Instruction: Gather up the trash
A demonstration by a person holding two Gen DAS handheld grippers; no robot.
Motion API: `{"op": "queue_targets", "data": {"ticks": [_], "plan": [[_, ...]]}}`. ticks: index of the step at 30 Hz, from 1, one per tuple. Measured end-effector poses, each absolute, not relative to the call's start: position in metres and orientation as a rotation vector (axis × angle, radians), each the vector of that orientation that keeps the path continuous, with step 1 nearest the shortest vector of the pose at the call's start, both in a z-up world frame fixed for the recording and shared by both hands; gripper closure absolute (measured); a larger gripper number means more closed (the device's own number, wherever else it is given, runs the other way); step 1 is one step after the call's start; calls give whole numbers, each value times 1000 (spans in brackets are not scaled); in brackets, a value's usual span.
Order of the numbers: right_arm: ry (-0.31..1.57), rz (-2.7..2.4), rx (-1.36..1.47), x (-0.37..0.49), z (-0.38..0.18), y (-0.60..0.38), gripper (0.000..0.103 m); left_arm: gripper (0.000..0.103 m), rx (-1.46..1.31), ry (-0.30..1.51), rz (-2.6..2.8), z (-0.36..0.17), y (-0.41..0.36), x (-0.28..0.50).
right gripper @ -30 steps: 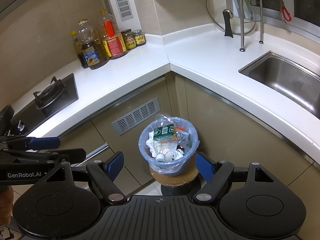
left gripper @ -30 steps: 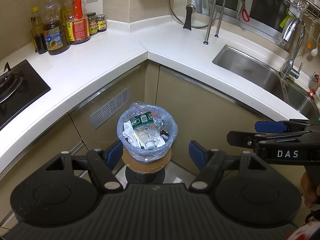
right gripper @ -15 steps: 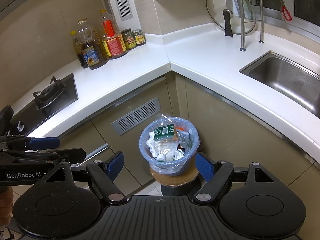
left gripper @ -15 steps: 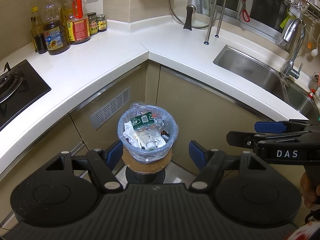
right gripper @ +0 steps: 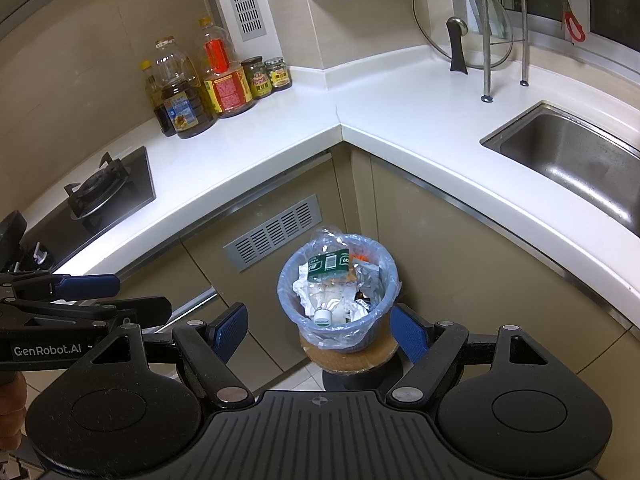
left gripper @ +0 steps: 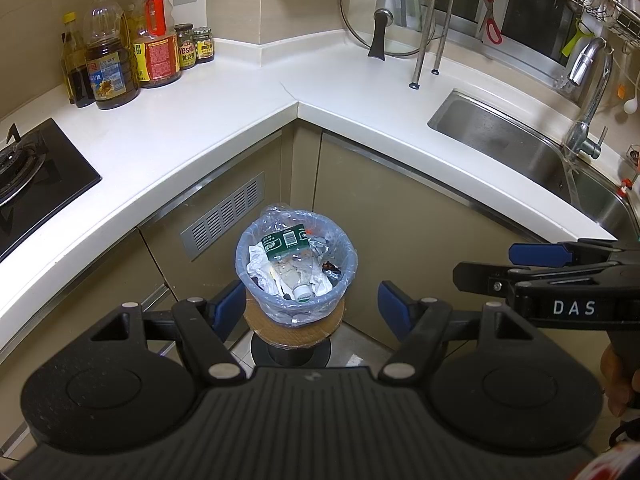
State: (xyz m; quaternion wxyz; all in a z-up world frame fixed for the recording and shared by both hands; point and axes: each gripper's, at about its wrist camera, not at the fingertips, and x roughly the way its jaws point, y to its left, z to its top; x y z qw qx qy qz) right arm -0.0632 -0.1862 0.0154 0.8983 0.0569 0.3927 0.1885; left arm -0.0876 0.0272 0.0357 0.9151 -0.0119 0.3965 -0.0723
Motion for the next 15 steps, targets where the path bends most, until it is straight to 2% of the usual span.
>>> {"op": "queue_targets", "data": {"ticks": [15], "plan": [[812, 396, 121, -65, 17, -180, 25, 32, -25, 814, -122, 38, 21, -86]]}}
